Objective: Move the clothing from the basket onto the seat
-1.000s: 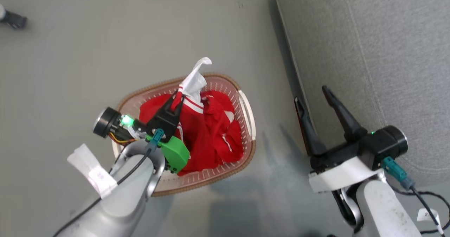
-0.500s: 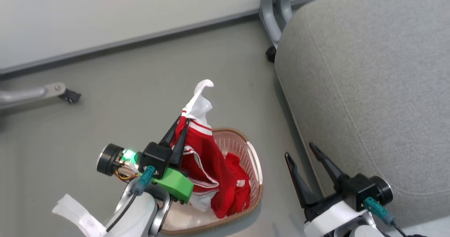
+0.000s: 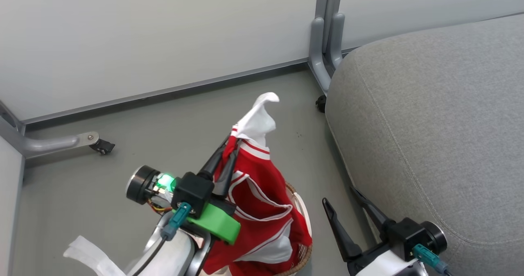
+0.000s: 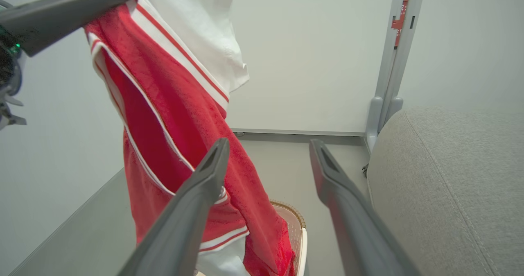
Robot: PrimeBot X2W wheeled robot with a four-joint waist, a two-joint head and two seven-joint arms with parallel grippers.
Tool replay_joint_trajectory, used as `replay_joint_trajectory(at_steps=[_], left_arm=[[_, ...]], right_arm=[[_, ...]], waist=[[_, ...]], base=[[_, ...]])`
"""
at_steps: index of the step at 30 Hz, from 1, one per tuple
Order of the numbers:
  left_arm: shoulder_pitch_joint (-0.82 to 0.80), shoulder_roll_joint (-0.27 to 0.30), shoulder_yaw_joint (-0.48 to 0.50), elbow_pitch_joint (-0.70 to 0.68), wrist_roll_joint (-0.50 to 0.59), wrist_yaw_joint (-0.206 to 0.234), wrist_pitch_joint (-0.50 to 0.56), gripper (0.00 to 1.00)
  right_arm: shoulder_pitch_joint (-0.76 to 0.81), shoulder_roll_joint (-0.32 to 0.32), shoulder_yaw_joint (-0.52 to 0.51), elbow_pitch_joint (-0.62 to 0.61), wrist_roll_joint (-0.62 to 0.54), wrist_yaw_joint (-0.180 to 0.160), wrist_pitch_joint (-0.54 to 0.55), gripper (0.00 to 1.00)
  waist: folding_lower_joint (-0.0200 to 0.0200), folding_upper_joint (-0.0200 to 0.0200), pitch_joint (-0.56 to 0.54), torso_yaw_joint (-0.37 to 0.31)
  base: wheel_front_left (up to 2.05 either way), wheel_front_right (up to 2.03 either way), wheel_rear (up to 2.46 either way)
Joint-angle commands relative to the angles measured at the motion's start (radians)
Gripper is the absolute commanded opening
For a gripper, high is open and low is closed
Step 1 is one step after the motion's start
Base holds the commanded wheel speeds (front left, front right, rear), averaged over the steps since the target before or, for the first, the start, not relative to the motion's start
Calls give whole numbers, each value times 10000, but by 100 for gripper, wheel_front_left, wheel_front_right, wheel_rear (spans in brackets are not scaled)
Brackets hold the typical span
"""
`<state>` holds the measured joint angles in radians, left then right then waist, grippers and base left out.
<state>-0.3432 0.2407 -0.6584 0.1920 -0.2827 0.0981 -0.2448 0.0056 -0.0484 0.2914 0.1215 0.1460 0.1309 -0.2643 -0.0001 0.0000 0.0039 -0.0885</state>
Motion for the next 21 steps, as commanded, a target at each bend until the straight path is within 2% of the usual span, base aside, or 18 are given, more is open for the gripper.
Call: replay_joint_trajectory(at_steps=[1, 21], left_arm=[[12, 5, -81, -175, 130, -59, 62, 0], [-844, -654, -1480, -2250, 152, -935, 1087, 0]], right_arm=[[-115, -36, 76, 67, 19, -3, -3, 100], [-986, -299, 960, 1467, -150, -3, -3, 100]], waist=[[1, 0, -1, 53], [1, 0, 123, 455]], base=[[0, 0, 0], [0, 0, 0]])
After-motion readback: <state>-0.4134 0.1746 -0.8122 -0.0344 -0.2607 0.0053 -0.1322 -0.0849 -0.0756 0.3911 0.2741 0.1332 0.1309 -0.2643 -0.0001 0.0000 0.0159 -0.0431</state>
